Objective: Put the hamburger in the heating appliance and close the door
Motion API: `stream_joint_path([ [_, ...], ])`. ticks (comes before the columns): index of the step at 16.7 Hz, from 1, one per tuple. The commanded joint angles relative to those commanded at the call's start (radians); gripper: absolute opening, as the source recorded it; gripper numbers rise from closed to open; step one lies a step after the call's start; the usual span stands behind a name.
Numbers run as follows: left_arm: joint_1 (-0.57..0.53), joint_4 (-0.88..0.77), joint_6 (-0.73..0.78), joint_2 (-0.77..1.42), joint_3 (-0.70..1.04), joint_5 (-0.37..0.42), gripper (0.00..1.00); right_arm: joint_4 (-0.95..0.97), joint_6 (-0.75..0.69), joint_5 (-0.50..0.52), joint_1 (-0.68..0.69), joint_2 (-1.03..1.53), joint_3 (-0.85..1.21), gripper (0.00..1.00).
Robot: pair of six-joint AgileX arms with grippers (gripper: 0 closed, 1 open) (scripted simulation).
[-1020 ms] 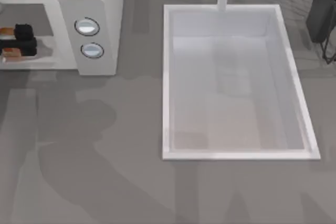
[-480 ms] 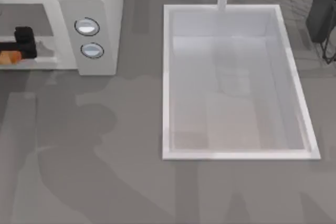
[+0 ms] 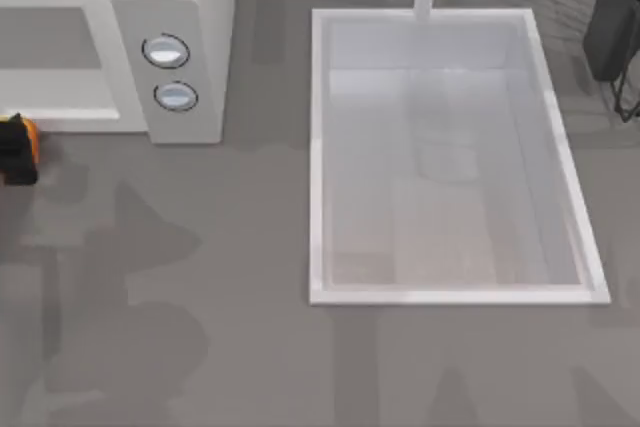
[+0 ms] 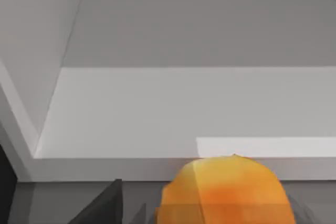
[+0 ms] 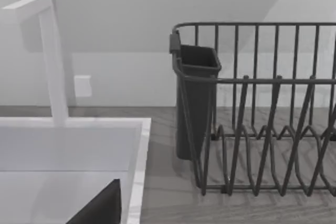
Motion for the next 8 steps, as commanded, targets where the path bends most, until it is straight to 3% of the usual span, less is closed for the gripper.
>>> stream_joint_path([
  [8, 0.09, 0.059, 0.034, -0.292, -0.356, 0.078, 1.0, 0.0, 0.0, 0.0, 0.0, 0.0, 0.0, 1.0],
])
